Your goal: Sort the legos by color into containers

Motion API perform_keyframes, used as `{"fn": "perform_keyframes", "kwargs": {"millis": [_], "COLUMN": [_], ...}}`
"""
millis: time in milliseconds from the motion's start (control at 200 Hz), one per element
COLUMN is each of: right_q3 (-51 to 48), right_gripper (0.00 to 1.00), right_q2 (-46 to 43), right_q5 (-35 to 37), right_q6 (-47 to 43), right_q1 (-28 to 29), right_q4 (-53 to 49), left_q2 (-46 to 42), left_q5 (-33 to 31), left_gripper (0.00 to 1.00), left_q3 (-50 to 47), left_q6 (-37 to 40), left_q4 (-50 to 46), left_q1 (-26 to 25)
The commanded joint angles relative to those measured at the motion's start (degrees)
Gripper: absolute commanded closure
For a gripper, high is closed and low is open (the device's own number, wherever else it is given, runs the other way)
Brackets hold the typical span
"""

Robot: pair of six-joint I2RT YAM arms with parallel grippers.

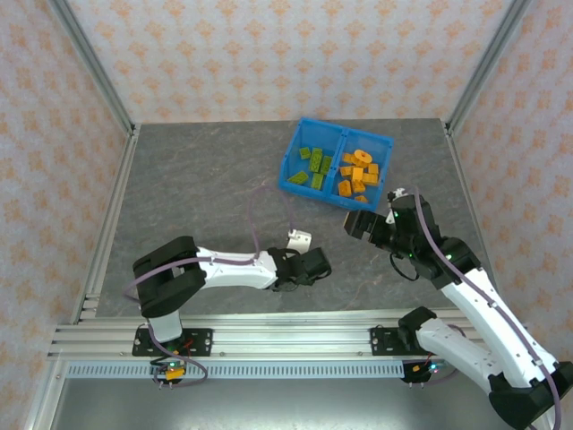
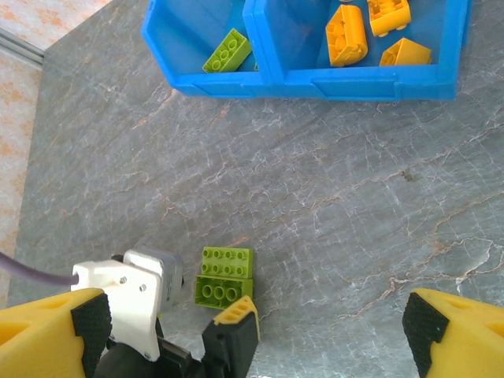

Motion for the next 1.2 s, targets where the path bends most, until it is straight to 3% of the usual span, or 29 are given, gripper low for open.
{"fn": "perform_keyframes", "kwargs": {"millis": [0,125,310,596,696,816,976,1191], "right_q3": [0.31,0.26,0.39,-0.96,-1.20,-1.28,-1.53,-1.53], "right_gripper": [0.04,0.03,0.03,0.04,0.04,0.05,0.05,0.05], "right_q2": [0.60,1.26,2.38,1.21,1.01,1.25,1.68,3.10], "right_q5": [1.67,2.60,-0.10,-17.94,-21.01,-20.69,-13.44,-9.71], "right_q6": [-1.76,-2.24,-2.16,-2.80,-1.94,-0.81,0.92,1.27], "right_q1": [0.25,0.29,0.27,0.23,0.27,0.23,0.27,0.30], "right_q4": [0.60,1.10,0.66,-5.64,-5.82,-2.69,1.03,0.98], "left_q2": [2.67,3.81,2.76,-4.96,-7.34,-9.43,-8.46,1.63], "left_q5": [2.59,4.04,5.64,2.71,2.10,2.01,1.67,8.08], "left_gripper": [0.13,0.22,0.27,0.33,0.35,0.36,0.36,0.36], "left_q3": [2.42,2.83,0.73,-1.96,-0.64,0.95,6.01,22.68], "left_q6": [0.00,-0.58,-1.48,-1.75,0.76,4.73,12.17,19.27], "left_q4": [0.10,-0.66,0.61,0.43,-0.30,0.22,3.28,6.53], "left_q1": [0.50,1.16,1.75,1.98,2.96,5.23,11.65,21.85]}}
